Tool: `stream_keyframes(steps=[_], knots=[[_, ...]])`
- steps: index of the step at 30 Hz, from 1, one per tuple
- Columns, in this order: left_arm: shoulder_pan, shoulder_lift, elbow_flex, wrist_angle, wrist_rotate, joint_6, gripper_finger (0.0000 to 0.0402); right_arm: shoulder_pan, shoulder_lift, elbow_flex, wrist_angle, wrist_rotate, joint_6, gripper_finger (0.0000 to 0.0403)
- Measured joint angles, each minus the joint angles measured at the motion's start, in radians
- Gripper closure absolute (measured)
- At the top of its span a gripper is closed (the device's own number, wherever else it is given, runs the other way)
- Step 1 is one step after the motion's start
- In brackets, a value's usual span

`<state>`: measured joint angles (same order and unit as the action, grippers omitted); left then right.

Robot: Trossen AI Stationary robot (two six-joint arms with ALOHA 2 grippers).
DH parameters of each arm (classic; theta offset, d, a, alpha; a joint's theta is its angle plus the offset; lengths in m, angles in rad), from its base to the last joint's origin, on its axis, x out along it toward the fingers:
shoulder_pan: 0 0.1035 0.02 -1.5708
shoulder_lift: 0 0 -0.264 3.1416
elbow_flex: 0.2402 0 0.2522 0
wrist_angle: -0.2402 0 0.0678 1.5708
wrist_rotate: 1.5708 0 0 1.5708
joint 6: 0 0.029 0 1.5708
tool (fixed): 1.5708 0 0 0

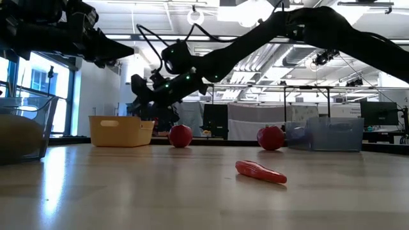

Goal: Sort produce into baskets
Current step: Put the chili pepper into the orange bin

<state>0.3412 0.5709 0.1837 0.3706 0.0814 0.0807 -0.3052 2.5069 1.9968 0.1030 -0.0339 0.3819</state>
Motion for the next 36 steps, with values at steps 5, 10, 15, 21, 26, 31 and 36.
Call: stream_keyframes(steps=[5, 10, 15, 21, 26, 31, 36], knots=[[0.0, 0.0, 0.0, 0.0, 0.0, 0.001, 0.0401, -0.006, -0.04, -0.001, -0.13, 0.008, -0.08, 0.027], [0.0, 0.0, 0.0, -0.006, 0.0, 0.002, 0.0401, 0.037, -0.115, -0.054, -0.213, 0.082, -0.198, 0.0387], [0.0, 0.0, 0.0, -0.007, 0.001, 0.002, 0.0401, 0.063, -0.224, -0.299, -0.078, 0.119, -0.174, 0.0399], [-0.001, 0.001, 0.0, -0.007, 0.002, 0.001, 0.0401, 0.132, -0.434, -0.645, 0.076, 0.179, -0.083, 0.0402], [-0.001, 0.002, 0.0, -0.008, 0.002, 0.001, 0.0401, 0.237, -0.626, -0.814, 0.022, 0.243, 0.021, 0.0403], [-0.003, 0.003, 0.0, -0.009, 0.004, -0.006, 0.0401, 0.387, -0.725, -0.852, -0.182, 0.31, 0.184, 0.0403], [-0.002, 0.005, 0.0, -0.013, 0.006, 0.0, 0.0401, 0.519, -0.739, -0.852, -0.316, 0.272, 0.375, 0.0403]])
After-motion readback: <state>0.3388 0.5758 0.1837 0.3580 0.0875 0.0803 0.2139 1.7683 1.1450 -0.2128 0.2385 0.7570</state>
